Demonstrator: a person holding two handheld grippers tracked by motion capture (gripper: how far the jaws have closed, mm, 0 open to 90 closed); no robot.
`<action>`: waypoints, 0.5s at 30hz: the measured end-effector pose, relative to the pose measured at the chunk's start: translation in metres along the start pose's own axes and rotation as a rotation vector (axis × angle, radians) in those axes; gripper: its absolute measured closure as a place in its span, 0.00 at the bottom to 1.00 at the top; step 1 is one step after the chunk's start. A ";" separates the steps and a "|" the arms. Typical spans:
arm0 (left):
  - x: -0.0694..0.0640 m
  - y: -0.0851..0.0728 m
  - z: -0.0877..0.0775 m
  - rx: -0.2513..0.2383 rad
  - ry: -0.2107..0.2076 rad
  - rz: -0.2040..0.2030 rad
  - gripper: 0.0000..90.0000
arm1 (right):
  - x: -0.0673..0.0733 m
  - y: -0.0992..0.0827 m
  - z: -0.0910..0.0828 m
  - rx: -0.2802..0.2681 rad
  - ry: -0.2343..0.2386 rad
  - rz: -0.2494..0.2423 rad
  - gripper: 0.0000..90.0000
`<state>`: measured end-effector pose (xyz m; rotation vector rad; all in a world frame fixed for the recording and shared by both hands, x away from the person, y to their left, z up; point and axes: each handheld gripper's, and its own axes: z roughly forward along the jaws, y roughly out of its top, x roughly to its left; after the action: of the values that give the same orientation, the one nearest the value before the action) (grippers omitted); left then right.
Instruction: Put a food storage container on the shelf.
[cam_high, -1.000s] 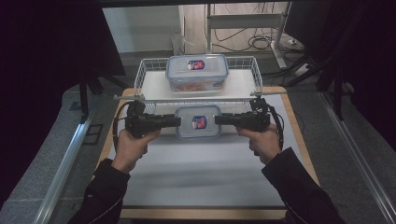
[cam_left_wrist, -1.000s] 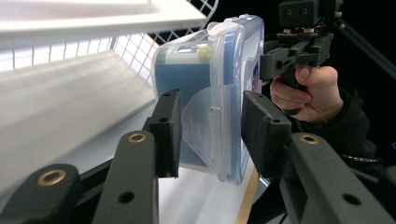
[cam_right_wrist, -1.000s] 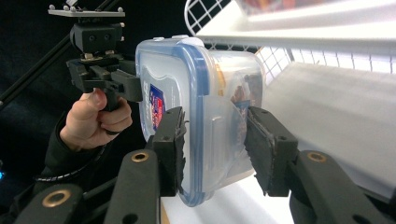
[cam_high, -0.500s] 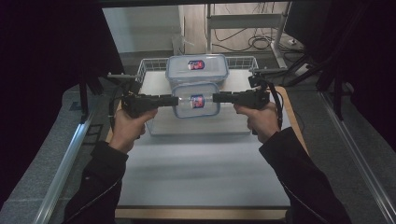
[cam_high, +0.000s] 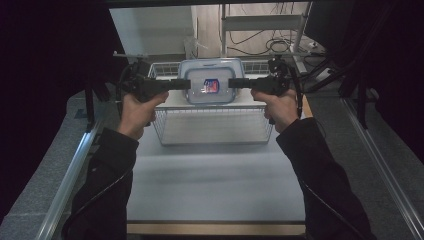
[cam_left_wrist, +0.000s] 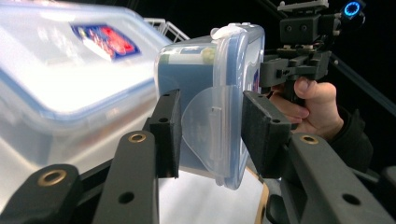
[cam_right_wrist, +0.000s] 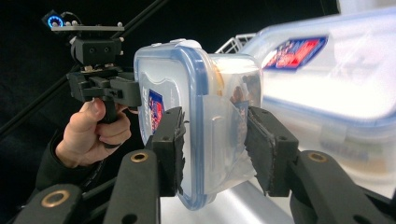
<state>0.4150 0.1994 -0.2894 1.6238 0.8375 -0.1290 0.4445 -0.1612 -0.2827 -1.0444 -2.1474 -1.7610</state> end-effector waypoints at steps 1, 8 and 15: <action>0.000 0.000 0.000 0.000 0.000 0.000 0.66 | 0.000 0.003 0.000 -0.001 -0.001 0.002 0.64; 0.009 0.020 0.003 -0.018 0.001 0.005 0.66 | -0.006 0.022 0.003 -0.013 -0.005 -0.003 0.64; 0.021 0.034 0.011 -0.041 0.024 -0.029 0.66 | -0.016 0.039 0.009 -0.017 -0.024 0.001 0.64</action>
<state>0.4541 0.1994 -0.2757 1.5782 0.8771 -0.1125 0.4827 -0.1572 -0.2632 -1.0756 -2.1493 -1.7779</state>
